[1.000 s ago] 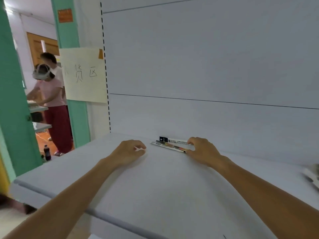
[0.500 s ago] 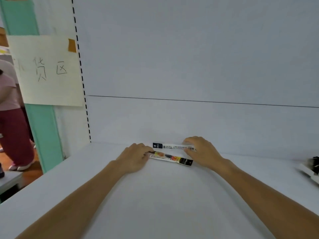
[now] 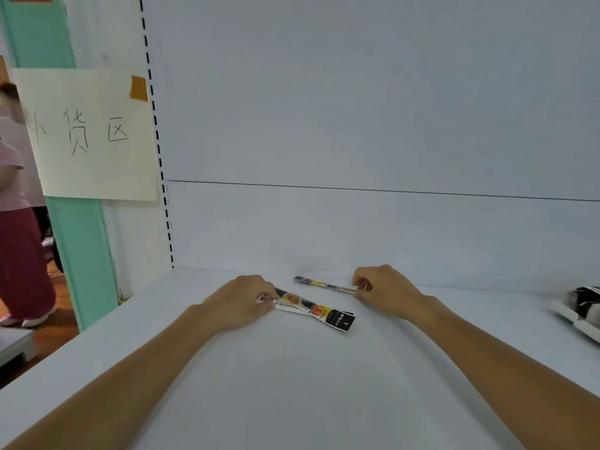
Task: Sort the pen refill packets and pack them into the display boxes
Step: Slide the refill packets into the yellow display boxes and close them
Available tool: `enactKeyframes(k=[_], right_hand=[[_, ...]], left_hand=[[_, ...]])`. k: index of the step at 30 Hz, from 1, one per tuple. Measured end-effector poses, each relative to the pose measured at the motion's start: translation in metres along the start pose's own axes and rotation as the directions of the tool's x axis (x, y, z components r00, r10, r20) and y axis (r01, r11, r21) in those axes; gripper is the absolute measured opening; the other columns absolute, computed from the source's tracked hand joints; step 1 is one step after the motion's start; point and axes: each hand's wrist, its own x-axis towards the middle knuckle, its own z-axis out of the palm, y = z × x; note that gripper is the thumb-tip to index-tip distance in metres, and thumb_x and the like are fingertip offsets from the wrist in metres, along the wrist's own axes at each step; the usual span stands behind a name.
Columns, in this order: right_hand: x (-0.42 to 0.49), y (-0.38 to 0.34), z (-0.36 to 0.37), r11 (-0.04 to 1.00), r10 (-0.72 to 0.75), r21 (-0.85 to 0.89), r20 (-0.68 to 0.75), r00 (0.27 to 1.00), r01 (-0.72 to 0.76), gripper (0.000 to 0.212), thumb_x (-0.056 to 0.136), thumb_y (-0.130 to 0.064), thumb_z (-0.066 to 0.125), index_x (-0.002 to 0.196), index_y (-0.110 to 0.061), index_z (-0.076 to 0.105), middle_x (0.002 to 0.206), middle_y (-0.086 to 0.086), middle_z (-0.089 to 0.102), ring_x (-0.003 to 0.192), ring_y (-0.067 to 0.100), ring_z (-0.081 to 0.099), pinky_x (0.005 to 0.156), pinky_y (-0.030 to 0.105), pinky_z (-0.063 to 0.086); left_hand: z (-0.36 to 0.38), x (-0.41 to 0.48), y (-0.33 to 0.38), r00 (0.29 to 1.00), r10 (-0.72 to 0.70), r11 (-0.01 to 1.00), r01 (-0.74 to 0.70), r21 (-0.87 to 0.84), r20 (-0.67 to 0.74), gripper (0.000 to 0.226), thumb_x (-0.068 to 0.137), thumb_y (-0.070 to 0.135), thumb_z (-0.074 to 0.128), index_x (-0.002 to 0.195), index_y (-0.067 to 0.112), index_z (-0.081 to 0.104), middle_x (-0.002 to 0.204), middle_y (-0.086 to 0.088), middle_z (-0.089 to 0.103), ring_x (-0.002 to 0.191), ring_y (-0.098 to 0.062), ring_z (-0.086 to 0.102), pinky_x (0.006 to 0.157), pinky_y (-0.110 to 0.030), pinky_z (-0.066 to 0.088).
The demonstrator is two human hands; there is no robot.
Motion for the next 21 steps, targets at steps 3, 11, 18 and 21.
enactKeyframes(k=[3,11,18,21], right_hand=[[-0.006,-0.004,-0.005,0.998,-0.033,-0.06,-0.005,0.999,0.033,0.026,0.088,-0.013,0.046,0.109,-0.018,0.061,0.104,-0.001,0.063,0.096,0.019,0.058,0.08,0.025,0.043],[-0.013,-0.015,-0.018,0.992,-0.07,-0.11,-0.107,0.992,0.059,0.015,0.085,-0.012,0.046,0.094,-0.012,0.058,0.09,0.0,0.055,0.084,0.021,0.052,0.063,0.026,0.035],[-0.016,-0.015,-0.023,1.0,0.001,-0.026,-0.309,0.951,-0.009,0.011,0.09,-0.011,0.039,0.092,-0.007,0.049,0.081,0.003,0.045,0.071,0.027,0.048,0.057,0.03,0.033],[-0.014,-0.02,-0.024,0.998,0.026,-0.053,-0.27,0.962,-0.042,0.017,0.093,-0.012,0.035,0.099,-0.011,0.051,0.088,0.003,0.053,0.078,0.023,0.048,0.064,0.03,0.035]], left_hand=[[-0.001,-0.001,0.002,0.999,-0.033,0.999,0.033,0.008,0.009,0.025,0.093,0.032,0.049,0.113,0.026,0.062,0.109,0.005,0.057,0.103,-0.015,0.053,0.089,-0.03,0.043],[-0.011,0.005,0.017,0.999,0.034,0.996,-0.034,0.079,0.003,0.033,0.09,0.038,0.056,0.121,0.028,0.055,0.117,0.011,0.053,0.113,-0.012,0.044,0.094,-0.028,0.034],[-0.013,0.008,0.017,0.998,-0.051,0.987,0.045,-0.156,-0.038,0.017,0.09,0.023,0.058,0.104,0.016,0.066,0.081,0.012,0.052,0.084,-0.011,0.052,0.071,-0.019,0.04],[-0.015,0.007,0.017,0.99,-0.136,0.969,0.127,-0.211,-0.025,0.017,0.089,0.023,0.059,0.099,0.013,0.069,0.086,0.008,0.057,0.084,-0.009,0.052,0.062,-0.01,0.037]])
